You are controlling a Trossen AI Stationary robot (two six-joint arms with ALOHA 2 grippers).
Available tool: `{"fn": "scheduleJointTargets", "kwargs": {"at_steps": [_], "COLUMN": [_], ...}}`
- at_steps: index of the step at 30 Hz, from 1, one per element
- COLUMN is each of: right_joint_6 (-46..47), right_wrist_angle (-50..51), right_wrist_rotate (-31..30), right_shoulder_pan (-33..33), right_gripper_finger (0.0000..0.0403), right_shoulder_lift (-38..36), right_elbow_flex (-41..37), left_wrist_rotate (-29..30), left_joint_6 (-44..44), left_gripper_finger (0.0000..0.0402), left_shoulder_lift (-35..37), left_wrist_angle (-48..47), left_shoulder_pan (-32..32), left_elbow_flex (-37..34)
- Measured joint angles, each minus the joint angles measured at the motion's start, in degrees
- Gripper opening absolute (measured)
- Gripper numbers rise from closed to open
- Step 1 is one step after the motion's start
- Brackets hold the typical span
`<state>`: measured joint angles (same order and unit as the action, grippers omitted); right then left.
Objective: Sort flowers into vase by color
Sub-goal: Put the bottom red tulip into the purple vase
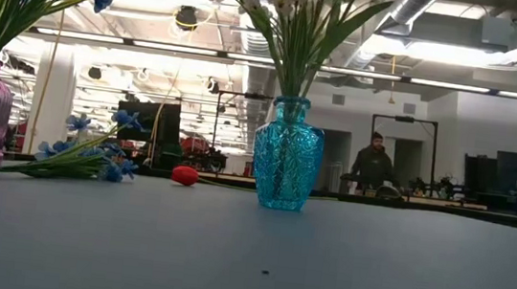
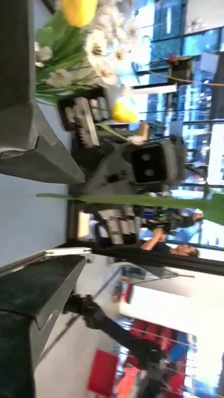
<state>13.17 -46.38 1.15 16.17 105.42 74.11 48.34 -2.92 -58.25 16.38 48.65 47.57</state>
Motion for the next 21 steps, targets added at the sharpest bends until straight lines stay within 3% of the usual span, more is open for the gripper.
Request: {"fn": "scheduleJointTargets", "kwargs": {"at_steps": [21], "right_joint_6": [0.3], "right_wrist_angle": [2.2], "right_wrist_rotate": [0.1], "right_shoulder_pan": [-0.6], "right_gripper_finger": [0.0019], "right_shoulder_lift": [1.8], "right_elbow_flex": [2.3], "left_wrist_rotate": [3.5], "left_joint_6": [10.8], "left_gripper_finger": [0.0165], "left_shoulder_lift": [-0.6], "left_wrist_angle": [11.6], "left_shoulder_pan": [-0.2], "left_elbow_flex": [0.0]}}
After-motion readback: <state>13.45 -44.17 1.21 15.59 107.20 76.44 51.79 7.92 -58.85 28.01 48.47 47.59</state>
